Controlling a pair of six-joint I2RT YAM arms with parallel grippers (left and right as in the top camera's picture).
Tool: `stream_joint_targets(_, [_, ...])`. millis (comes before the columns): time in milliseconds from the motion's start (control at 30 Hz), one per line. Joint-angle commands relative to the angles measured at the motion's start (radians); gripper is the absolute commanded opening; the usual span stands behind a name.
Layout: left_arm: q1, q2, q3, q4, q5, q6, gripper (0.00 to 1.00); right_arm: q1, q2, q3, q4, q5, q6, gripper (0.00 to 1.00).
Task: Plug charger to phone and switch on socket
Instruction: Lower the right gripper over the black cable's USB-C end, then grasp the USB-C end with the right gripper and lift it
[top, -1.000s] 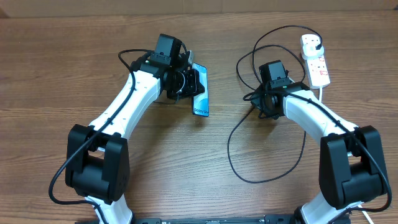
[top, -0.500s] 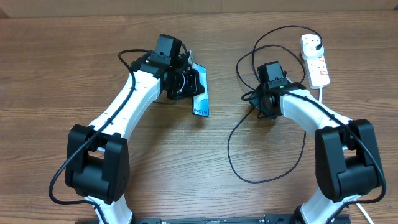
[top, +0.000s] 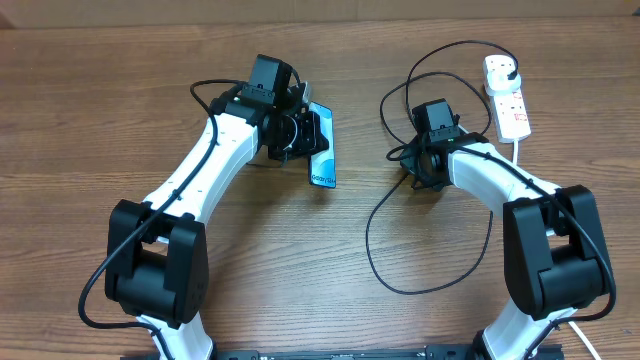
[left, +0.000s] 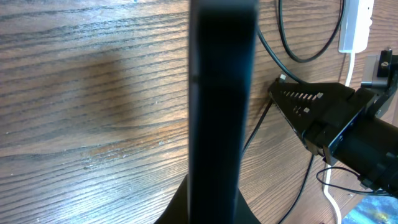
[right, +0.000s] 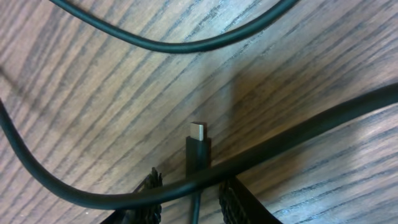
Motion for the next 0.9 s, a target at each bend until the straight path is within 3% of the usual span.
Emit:
stream_joint_targets(0, [0.004,0.003,0.013,0.006,0.032,-0.023,0.04,-0.002,0.013,-0.006,0.007,-0.008,0.004,0.30])
stream_joint_targets(100, [0.004,0.003,0.014,0.008,0.032,-0.023,0.04,-0.002,0.015,-0.006,0.006,-0.008,0.003,0.28])
stream_joint_targets(267, [0.004,0.003,0.013,0.009,0.032,-0.026,0.04,-0.002,0.026,-0.006,0.015,-0.016,0.003,0.14])
stream_joint_targets(567, [0.004,0.003,0.014,0.011,0.032,-0.026,0.04,-0.003,0.029,-0.006,0.022,-0.021,0.002,0.14])
stream_joint_targets(867, [0.004,0.003,0.014,0.012,0.032,-0.026,0.04,-0.020,0.029,-0.006,0.029,-0.064,-0.028,0.04])
